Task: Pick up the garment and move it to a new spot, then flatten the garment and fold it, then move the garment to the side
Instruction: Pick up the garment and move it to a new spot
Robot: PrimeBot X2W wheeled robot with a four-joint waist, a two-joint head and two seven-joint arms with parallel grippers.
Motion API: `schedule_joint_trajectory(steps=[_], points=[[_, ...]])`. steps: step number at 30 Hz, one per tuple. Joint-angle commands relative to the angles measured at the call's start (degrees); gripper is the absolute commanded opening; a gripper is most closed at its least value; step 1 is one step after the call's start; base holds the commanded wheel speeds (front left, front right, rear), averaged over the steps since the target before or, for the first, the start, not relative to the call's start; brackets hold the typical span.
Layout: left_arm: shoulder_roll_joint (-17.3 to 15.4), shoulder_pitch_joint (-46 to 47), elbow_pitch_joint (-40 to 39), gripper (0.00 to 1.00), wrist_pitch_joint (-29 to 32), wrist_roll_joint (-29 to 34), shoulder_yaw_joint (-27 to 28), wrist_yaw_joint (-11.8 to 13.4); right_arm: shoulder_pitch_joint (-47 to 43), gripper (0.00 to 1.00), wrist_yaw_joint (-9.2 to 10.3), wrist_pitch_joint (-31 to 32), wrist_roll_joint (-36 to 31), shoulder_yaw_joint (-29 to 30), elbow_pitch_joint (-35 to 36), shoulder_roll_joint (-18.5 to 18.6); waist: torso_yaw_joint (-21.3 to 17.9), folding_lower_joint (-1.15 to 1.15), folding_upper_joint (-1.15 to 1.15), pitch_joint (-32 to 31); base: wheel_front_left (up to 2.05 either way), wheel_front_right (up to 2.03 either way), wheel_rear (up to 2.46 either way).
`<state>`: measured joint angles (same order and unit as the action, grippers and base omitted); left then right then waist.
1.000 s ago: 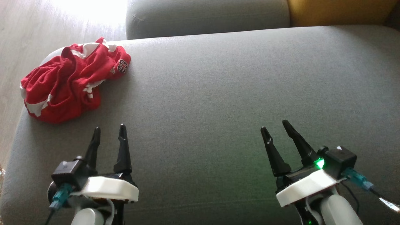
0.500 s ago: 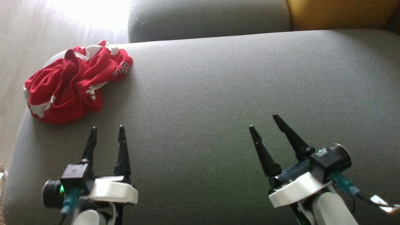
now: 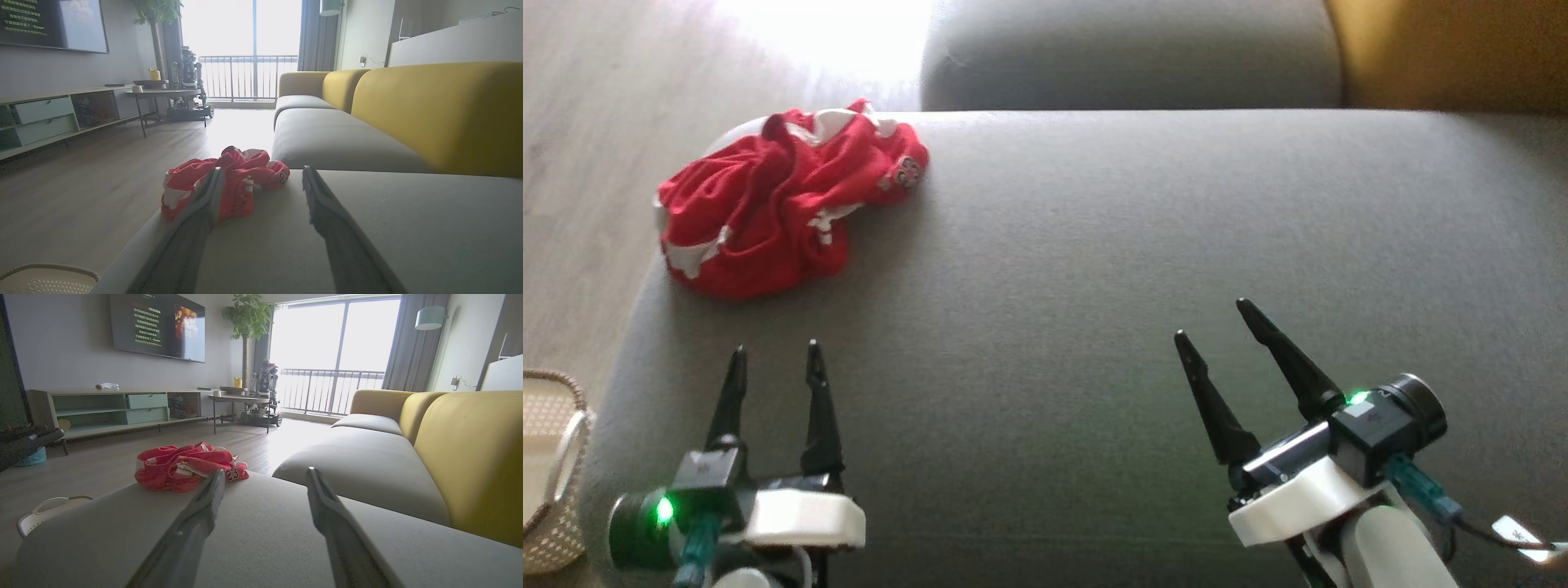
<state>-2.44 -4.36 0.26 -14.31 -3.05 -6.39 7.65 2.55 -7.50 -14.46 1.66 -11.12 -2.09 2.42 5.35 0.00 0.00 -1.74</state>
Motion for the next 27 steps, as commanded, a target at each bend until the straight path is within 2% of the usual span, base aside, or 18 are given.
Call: schedule_joint_trajectory(steps=[1, 16, 27], points=[[-0.49, 0.58, -2.36, 1.00, -0.69, 0.17, 2.34, 0.36, 0.64, 1.00, 0.01, -0.53, -0.16, -1.33, 1.82, 0.45, 1.52, 0.00, 0.00, -0.68, 0.00, 0.00, 0.00], [-0.44, -1.49, -3.95, 1.00, -0.69, -0.44, 3.59, 0.96, -0.21, 1.00, 0.01, -0.54, -0.33, -0.98, 2.10, 0.45, 10.03, 0.00, 0.00, -1.18, 0.00, 0.00, 0.00], [-0.44, -1.23, -4.11, 1.00, -0.69, -0.40, 4.12, 0.77, -0.02, 1.00, 0.01, -0.54, -0.10, -0.51, 2.14, 0.45, 12.48, 0.00, 0.00, -0.76, 0.00, 0.00, 0.00]])
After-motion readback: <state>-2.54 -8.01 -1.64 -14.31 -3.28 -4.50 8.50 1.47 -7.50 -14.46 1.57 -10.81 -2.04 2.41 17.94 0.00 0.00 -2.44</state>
